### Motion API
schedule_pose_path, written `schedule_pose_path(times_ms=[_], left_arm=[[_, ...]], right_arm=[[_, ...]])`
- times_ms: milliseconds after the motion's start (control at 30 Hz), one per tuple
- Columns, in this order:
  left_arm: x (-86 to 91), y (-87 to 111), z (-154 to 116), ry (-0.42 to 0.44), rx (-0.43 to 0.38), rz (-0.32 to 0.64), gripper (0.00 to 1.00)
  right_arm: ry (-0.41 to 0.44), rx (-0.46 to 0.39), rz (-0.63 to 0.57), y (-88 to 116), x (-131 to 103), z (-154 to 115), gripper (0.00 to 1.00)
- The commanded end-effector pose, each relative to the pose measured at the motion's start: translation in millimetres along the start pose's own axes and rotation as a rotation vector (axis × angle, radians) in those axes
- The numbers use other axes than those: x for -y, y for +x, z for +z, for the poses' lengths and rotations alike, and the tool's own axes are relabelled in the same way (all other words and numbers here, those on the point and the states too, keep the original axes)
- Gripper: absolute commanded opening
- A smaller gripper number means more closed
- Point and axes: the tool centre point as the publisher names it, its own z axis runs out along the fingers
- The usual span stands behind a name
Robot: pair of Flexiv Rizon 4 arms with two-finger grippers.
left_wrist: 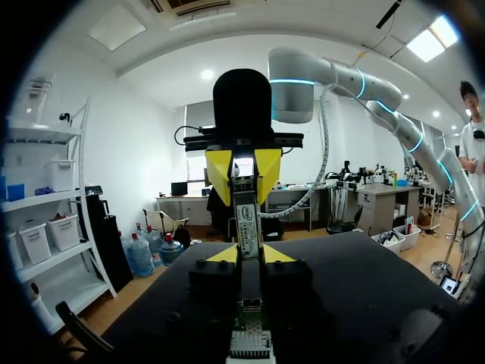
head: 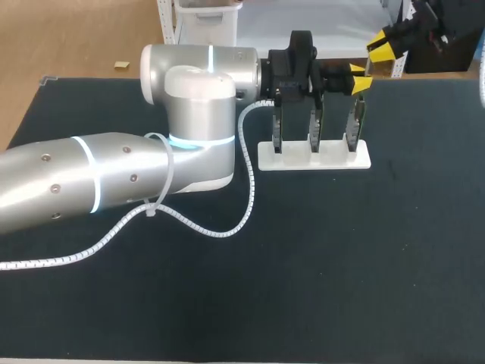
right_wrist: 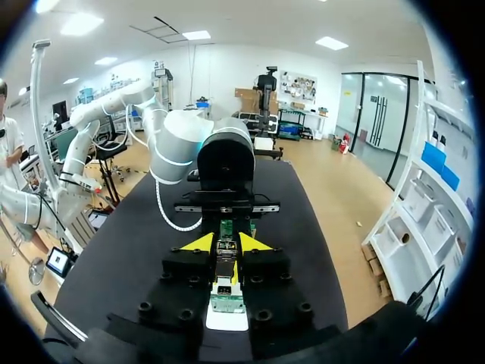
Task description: Pick up the optical module with the left hand, and insert it into the network port with the right hand.
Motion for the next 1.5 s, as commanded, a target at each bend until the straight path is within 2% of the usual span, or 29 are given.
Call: schedule_pose_path(times_ms=[33,333,533,600,967,1100,1367,1500], left_arm=[[-1.1,-0.6,1.4,0.007,-0.003,-0.001,1.0],[2.4,-0.8,-3.0,0.017,-0.017,0.005,1.0],[5.0,1.1,-11.5,0.016,-0.094,0.018,1.0],[5.8,4.3,-16.9,0.013,-0.146,0.03,1.0],[-2.6,9.0,-26.5,0.015,-0.318,-0.011,1.0],[-0.2,11.1,-25.2,0.024,-0.331,-0.013,1.0],[2.7,17.5,-26.8,0.017,-0.435,-0.029,1.0],[2.9,18.9,-26.7,0.027,-0.449,-0.029,1.0]], right_arm=[[-0.004,0.001,-0.001,0.5,5.4,0.9,0.0],[0.003,-0.001,-0.001,0.4,8.4,-0.4,0.0],[0.006,-0.001,-0.004,-0.2,11.3,-0.8,0.0],[0.007,0.0,-0.005,-0.4,12.2,-1.3,0.0],[0.015,0.004,-0.004,0.8,15.6,-1.3,0.0],[0.017,0.007,-0.004,1.0,16.0,-0.8,0.0],[0.023,0.01,0.001,2.1,15.6,-0.6,0.0],[0.025,0.011,0.001,2.1,15.6,-0.8,0.0]])
